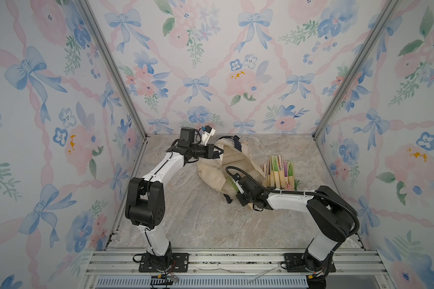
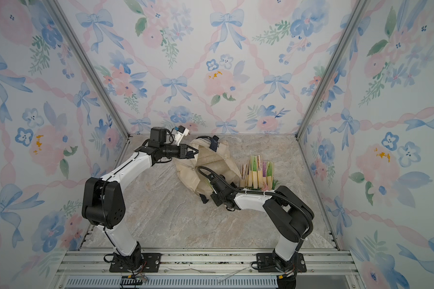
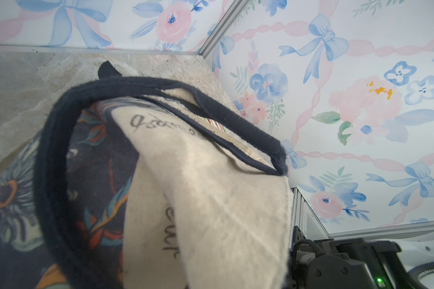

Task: Take out the folding fans from the tote bags
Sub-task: Pick up the folding fan from the canvas bag.

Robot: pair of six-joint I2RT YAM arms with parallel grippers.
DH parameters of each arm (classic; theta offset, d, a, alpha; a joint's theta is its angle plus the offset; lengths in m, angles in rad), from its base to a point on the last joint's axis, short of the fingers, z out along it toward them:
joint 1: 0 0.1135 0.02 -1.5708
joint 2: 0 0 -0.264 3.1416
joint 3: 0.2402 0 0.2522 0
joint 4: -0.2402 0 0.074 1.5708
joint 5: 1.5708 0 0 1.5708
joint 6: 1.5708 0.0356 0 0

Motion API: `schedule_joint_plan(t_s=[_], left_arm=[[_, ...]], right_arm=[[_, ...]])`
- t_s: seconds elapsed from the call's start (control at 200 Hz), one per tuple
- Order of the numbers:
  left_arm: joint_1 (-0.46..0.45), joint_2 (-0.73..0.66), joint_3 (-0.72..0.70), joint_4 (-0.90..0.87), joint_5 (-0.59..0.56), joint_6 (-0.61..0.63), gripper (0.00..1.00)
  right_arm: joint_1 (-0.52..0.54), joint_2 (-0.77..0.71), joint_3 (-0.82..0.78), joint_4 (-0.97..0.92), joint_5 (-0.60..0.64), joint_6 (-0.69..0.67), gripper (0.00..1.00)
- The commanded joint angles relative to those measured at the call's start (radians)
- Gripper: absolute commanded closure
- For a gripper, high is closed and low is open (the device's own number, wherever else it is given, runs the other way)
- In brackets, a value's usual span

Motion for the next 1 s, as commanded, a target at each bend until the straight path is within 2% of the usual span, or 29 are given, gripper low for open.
schedule_joint_plan(t_s=[0.0, 0.335, 0.415, 0.505, 0.61, 0.87, 0.99], left_arm=[[-0.001, 0.0, 0.015, 0.012, 0.024, -0.007, 1.0], [-0.015, -0.018, 0.017, 0.012, 0.029, -0.007, 1.0], [-0.013, -0.018, 0.016, 0.012, 0.027, -0.006, 1.0], [-0.013, -0.017, 0.015, 0.011, 0.026, -0.006, 1.0], [-0.012, -0.013, 0.016, 0.012, 0.025, -0.007, 1.0], [-0.008, 0.003, 0.012, 0.011, 0.021, -0.007, 1.0], [0.001, 0.002, 0.011, 0.011, 0.016, -0.009, 1.0]], right_arm=[[0.011, 0.02, 0.008, -0.004, -0.012, -0.002, 0.77], [0.018, 0.142, 0.074, -0.05, 0.036, 0.041, 0.65], [0.02, 0.148, 0.073, -0.049, 0.038, 0.039, 0.67], [0.018, 0.136, 0.057, -0.031, 0.034, 0.038, 0.74], [0.018, 0.098, 0.028, 0.003, 0.017, 0.032, 0.81], [0.018, -0.072, -0.108, 0.194, -0.087, 0.002, 0.85], [0.017, -0.197, -0.169, 0.241, -0.162, -0.017, 0.85]])
